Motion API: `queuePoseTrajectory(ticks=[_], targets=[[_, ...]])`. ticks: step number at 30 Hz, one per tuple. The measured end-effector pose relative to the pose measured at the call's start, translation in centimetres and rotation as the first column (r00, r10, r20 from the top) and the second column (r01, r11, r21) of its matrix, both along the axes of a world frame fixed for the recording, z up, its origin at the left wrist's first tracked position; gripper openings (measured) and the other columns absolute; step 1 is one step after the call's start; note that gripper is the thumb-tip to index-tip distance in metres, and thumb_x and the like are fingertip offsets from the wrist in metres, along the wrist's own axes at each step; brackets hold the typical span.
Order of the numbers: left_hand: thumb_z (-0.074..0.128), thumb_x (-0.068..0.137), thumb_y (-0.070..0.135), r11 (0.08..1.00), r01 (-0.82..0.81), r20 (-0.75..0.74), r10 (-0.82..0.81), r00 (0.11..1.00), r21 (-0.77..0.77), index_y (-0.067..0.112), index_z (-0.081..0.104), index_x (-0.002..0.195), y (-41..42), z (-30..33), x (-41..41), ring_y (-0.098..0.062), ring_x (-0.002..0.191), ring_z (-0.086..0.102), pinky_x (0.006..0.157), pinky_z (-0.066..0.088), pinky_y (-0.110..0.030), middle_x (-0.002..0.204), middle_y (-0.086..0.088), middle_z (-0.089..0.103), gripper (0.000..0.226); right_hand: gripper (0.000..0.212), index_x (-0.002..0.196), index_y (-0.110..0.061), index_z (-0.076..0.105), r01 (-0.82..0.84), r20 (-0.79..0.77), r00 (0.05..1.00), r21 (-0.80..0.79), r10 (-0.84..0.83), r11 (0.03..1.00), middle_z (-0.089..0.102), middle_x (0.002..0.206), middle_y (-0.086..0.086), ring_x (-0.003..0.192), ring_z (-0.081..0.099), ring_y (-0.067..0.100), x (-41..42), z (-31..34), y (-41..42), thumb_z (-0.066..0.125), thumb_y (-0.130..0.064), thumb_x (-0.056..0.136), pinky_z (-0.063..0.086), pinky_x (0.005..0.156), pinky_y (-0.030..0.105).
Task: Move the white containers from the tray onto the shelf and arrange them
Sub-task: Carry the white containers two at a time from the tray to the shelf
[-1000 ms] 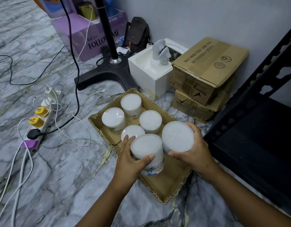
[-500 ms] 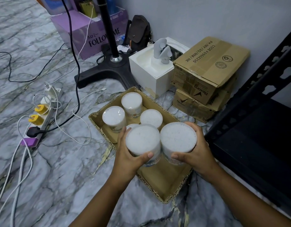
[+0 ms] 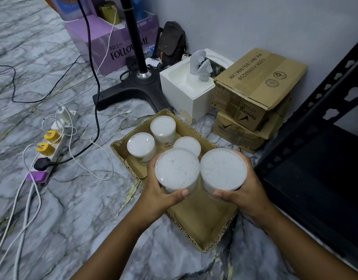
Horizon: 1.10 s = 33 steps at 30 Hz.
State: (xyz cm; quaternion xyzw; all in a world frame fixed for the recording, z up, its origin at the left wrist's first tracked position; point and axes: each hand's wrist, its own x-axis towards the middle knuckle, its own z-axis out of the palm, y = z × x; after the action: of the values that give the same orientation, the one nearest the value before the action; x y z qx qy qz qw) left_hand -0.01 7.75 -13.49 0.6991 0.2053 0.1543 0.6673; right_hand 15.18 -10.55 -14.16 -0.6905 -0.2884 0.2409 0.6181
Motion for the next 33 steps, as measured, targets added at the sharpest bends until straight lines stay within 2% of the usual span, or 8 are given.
queuePoseTrajectory(ticks=[2, 4, 9, 15, 20, 23, 29, 33], targets=[[0.088, 0.053, 0.048, 1.0, -0.005, -0.021, 0.006, 1.0, 0.021, 0.052, 0.025, 0.135, 0.5, -0.2, -0.1, 0.001, 0.127, 0.044, 0.092, 0.047, -0.016, 0.135, 0.023, 0.044, 0.103, 0.095, 0.128, -0.051, 0.039, -0.002, 0.022, 1.0, 0.009, 0.002, 1.0, 0.052, 0.125, -0.026, 0.119, 0.05, 0.0, 0.0, 0.3, 0.0, 0.09, -0.042, 0.048, 0.046, 0.087, 0.012], [0.089, 0.055, 0.043, 0.998, 0.016, -0.02, -0.014, 1.0, 0.061, 0.044, 0.023, 0.14, 0.8, -0.3, -0.1, 0.001, 0.128, 0.043, 0.092, 0.044, -0.012, 0.135, 0.023, 0.045, 0.108, 0.094, 0.13, -0.048, 0.038, -0.011, 0.043, 0.999, 0.021, 0.011, 1.0, 0.052, 0.127, -0.025, 0.12, 0.05, 0.0, 0.0, 0.6, 0.0, 0.09, -0.038, 0.052, 0.045, 0.088, 0.011], [0.089, 0.061, 0.03, 0.989, 0.011, 0.015, -0.014, 1.0, 0.149, 0.045, 0.031, 0.136, 1.0, -0.4, -0.1, 0.002, 0.124, 0.045, 0.085, 0.045, -0.006, 0.133, 0.022, 0.048, 0.097, 0.095, 0.13, -0.046, 0.038, -0.015, 0.082, 0.997, 0.047, 0.011, 0.999, 0.051, 0.126, -0.025, 0.12, 0.05, 0.001, 0.1, 1.1, -0.2, 0.088, -0.034, 0.051, 0.045, 0.088, 0.011], [0.088, 0.058, 0.042, 0.98, -0.037, 0.046, 0.029, 0.999, 0.194, 0.043, 0.03, 0.138, 0.8, 0.3, 0.4, 0.0, 0.128, 0.044, 0.092, 0.04, -0.007, 0.135, 0.021, 0.047, 0.099, 0.092, 0.127, -0.054, 0.037, 0.003, 0.117, 0.993, 0.073, -0.012, 0.997, 0.049, 0.125, -0.031, 0.119, 0.048, -0.005, 0.0, 1.8, -0.1, 0.086, -0.033, 0.052, 0.044, 0.088, 0.008], [0.088, 0.057, 0.042, 0.979, -0.042, 0.058, 0.031, 0.998, 0.201, 0.037, 0.031, 0.139, 0.5, 2.0, 0.4, -0.006, 0.13, 0.043, 0.097, 0.041, -0.013, 0.137, 0.016, 0.047, 0.099, 0.095, 0.132, -0.048, 0.034, 0.019, 0.145, 0.989, 0.078, -0.031, 0.997, 0.049, 0.129, -0.029, 0.122, 0.048, -0.002, -0.2, 3.5, -0.1, 0.086, -0.034, 0.053, 0.042, 0.092, 0.01], [0.087, 0.058, 0.036, 0.984, -0.053, 0.053, 0.045, 0.998, 0.167, 0.038, 0.03, 0.138, 0.1, 5.3, -0.1, -0.003, 0.129, 0.043, 0.094, 0.041, -0.01, 0.135, 0.021, 0.047, 0.099, 0.099, 0.134, -0.047, 0.033, 0.036, 0.144, 0.989, 0.058, -0.044, 0.998, 0.049, 0.131, -0.024, 0.125, 0.047, 0.004, -0.9, 6.3, -0.1, 0.087, -0.036, 0.051, 0.042, 0.096, 0.014], [0.087, 0.061, 0.019, 0.99, -0.048, 0.042, 0.042, 0.998, 0.136, 0.035, 0.031, 0.138, -0.5, 15.6, -2.5, 0.003, 0.126, 0.044, 0.093, 0.039, -0.007, 0.132, 0.028, 0.046, 0.097, 0.101, 0.132, -0.052, 0.033, 0.068, 0.089, 0.994, 0.001, -0.067, 0.998, 0.048, 0.13, -0.029, 0.125, 0.046, 0.0, -3.6, 15.8, -0.8, 0.087, -0.036, 0.049, 0.04, 0.094, 0.01], [0.088, 0.062, 0.02, 0.991, -0.041, 0.009, 0.04, 0.999, 0.124, 0.032, 0.03, 0.14, -1.2, 23.9, -4.2, -0.001, 0.126, 0.045, 0.093, 0.042, -0.009, 0.132, 0.024, 0.047, 0.098, 0.103, 0.136, -0.043, 0.03, 0.079, 0.048, 0.996, -0.017, -0.078, 0.997, 0.047, 0.131, -0.031, 0.125, 0.045, -0.002, -5.4, 24.1, -1.6, 0.087, -0.037, 0.05, 0.039, 0.094, 0.007]])
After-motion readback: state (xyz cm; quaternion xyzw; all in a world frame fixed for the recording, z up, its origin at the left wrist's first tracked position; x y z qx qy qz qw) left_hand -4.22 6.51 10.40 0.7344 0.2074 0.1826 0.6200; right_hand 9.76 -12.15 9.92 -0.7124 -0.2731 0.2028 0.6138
